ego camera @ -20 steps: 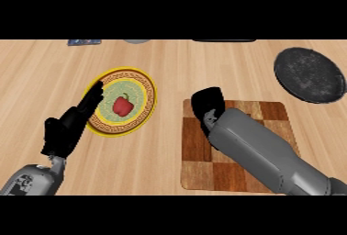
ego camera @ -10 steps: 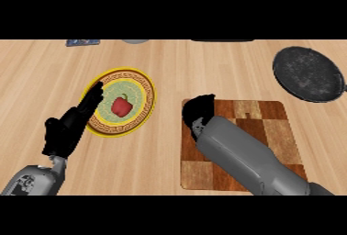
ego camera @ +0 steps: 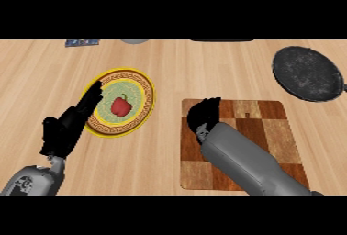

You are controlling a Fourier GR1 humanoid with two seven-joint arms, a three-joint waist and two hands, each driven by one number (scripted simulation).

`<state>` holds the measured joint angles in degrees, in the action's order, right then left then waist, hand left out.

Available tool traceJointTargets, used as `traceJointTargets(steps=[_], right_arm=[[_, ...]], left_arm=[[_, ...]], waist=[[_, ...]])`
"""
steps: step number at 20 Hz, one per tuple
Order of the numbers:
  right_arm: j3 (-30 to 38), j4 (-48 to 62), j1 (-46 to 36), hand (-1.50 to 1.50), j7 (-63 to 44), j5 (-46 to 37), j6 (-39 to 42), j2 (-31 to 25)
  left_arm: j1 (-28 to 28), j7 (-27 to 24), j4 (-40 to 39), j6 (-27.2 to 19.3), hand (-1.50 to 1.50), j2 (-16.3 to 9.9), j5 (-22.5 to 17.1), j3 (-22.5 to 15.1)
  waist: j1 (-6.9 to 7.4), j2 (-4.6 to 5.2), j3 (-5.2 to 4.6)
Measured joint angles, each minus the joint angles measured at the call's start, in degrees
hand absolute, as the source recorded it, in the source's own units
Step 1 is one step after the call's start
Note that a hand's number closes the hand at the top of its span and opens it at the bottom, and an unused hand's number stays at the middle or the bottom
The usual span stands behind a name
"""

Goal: Pick the sweet potato from the cutting board and place it in the pan

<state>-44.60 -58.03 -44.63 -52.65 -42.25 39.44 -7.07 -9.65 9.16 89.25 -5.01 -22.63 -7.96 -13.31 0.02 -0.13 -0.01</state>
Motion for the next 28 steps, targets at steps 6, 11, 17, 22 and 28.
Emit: traceJointTargets(steps=[6, 11, 17, 22, 28], right_arm=[[2.5, 1.4, 1.3, -1.5, 2.1, -5.5, 0.4, 0.0], [3.7, 3.7, 2.9, 1.5, 5.7, -9.2, 0.6, -0.4], [4.0, 5.4, 3.2, 1.5, 9.1, -12.4, 1.7, 0.3], [5.3, 4.9, 4.0, 1.5, 10.6, -14.8, 2.1, 0.6], [4.9, -1.5, 6.9, 1.5, 11.3, -18.7, 1.6, 1.0]], left_arm=[[-0.2, 0.7, 0.1, 1.4, 0.0, 1.5, 1.7, 1.2], [-0.1, 1.8, 0.9, 1.8, 0.0, 3.2, 3.2, 1.9], [0.8, 1.2, 1.0, 3.2, 0.0, 3.7, 3.9, 3.2], [0.8, 2.8, 2.6, 4.7, 0.0, 3.9, 3.8, 4.7], [0.6, 2.8, 1.9, 5.1, 0.0, 5.3, 5.5, 5.3]], waist=[[0.12, 0.09, 0.01], [0.26, 0.09, 0.0], [0.35, -0.44, -0.21], [0.32, -0.55, -0.24], [-0.02, -0.35, -0.2]])
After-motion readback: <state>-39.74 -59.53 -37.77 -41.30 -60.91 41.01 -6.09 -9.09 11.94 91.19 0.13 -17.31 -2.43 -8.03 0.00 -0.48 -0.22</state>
